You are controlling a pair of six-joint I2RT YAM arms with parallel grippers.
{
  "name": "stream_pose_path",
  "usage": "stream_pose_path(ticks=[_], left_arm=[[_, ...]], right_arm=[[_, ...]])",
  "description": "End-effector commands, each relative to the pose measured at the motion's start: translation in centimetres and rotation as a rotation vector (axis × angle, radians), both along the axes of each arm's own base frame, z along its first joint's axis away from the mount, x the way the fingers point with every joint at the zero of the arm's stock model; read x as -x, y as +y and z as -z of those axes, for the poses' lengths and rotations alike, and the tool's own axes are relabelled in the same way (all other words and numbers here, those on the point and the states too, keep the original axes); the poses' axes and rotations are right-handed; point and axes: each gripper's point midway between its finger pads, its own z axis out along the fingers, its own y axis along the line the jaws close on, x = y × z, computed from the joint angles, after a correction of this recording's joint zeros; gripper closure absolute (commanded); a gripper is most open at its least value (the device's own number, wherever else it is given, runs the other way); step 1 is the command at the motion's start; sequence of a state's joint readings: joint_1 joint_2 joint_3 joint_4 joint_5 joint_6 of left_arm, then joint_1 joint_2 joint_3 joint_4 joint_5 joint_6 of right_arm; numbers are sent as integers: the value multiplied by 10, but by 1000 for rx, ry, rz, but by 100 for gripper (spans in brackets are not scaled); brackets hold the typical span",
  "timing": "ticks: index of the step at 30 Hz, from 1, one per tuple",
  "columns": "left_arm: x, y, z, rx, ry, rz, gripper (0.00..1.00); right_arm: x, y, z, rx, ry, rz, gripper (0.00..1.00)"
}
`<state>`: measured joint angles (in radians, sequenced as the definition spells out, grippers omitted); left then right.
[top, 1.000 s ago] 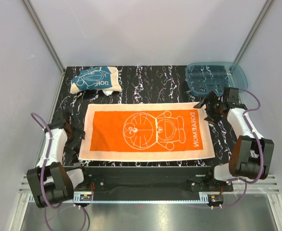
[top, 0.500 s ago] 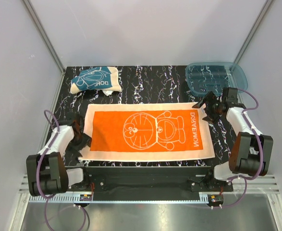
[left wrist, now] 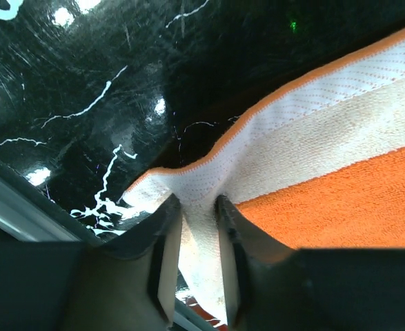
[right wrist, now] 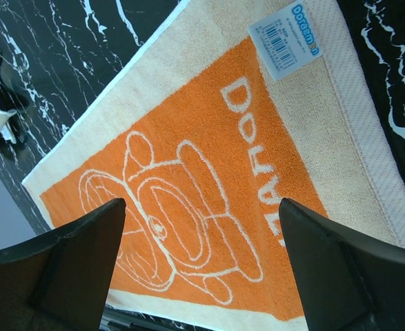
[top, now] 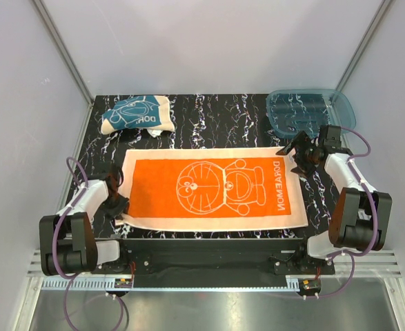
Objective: Roll the towels
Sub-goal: Fold the towel
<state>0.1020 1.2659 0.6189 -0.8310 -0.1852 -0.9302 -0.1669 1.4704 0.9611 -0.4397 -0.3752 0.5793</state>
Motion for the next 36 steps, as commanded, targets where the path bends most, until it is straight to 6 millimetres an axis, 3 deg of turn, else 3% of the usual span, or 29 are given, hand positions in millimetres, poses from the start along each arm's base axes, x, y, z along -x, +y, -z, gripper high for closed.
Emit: stream_pose_path(ticks=[1,10,14,18,22,28,32,34,36], left_arm=[[-4,11,4,-58,-24,31,73],[-32,-13,-13,67,-185,120,75],[-46,-20,-21,101,-253,184,75],[-56,-29,-25,140,-308,249,75],[-65,-44,-27,216,-357,315,75],[-77,-60,-29,305,-411,380,75],[-81,-67,-31,362,-443,393,76],[-84,-68,-32,375,-459,390,76],[-85,-69,-34,388,-474,393,76]], right_arm=[[-3,-7,1,49,-8,0,0],[15,-37,-3,193,26,107,0],[47,-67,1,242,113,250,0],[79,-82,18,142,206,372,2],[106,-75,27,116,270,432,4],[153,-51,35,43,406,472,7],[170,-47,32,50,419,496,15],[178,-44,41,44,455,500,16],[185,-37,52,17,496,496,25]])
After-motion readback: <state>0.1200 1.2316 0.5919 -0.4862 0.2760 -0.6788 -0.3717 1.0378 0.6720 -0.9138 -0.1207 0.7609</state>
